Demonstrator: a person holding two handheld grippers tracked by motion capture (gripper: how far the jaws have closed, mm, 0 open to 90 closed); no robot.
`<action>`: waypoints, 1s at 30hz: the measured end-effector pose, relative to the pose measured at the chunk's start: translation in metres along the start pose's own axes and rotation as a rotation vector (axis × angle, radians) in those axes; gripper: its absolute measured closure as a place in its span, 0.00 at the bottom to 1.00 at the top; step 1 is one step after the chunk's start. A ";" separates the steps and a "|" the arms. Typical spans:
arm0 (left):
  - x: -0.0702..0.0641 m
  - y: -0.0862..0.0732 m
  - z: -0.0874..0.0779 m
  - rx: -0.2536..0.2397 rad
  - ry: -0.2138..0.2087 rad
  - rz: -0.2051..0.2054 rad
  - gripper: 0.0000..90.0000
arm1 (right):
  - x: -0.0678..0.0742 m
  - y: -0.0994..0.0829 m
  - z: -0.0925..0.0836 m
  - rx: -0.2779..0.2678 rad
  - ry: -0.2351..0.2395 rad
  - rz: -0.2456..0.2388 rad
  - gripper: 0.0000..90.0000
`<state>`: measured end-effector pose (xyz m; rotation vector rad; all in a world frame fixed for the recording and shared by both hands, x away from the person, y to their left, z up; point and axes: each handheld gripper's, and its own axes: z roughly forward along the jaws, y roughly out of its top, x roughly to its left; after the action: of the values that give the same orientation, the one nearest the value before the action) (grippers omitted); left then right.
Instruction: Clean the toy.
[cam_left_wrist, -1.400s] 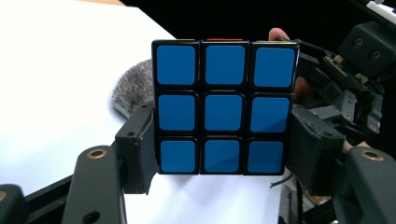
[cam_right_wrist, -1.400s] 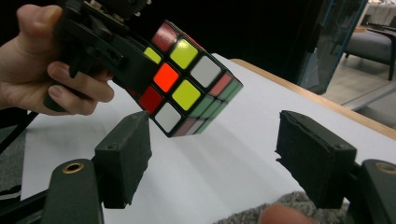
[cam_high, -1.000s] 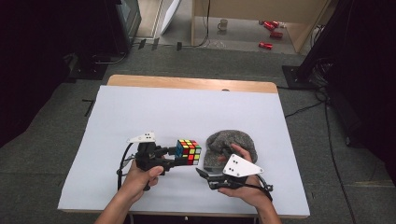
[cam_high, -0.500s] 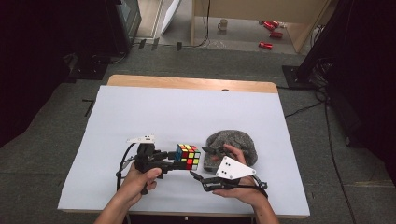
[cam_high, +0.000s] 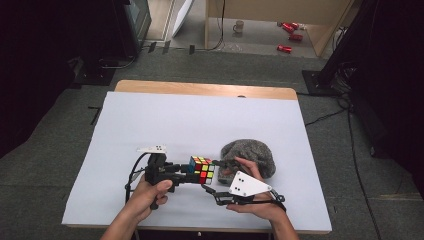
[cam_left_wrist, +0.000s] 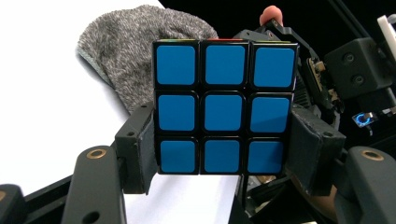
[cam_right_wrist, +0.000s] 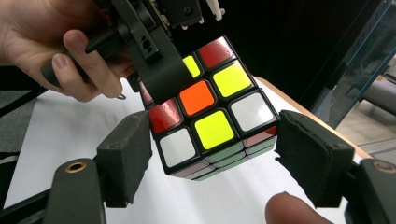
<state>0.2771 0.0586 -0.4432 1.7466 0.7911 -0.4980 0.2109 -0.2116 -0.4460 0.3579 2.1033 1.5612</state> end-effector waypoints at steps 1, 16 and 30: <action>0.000 0.000 0.000 0.002 -0.003 -0.004 0.39 | 0.000 0.000 0.000 -0.001 -0.001 -0.002 0.32; 0.003 0.001 0.004 0.032 -0.054 -0.067 0.39 | 0.004 -0.003 0.003 0.025 -0.019 -0.048 0.29; 0.007 0.002 0.006 0.036 -0.107 -0.120 0.38 | 0.006 -0.006 0.002 0.044 -0.034 -0.110 0.37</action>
<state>0.2836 0.0546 -0.4484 1.6972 0.8178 -0.6844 0.2073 -0.2092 -0.4538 0.2763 2.0973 1.4383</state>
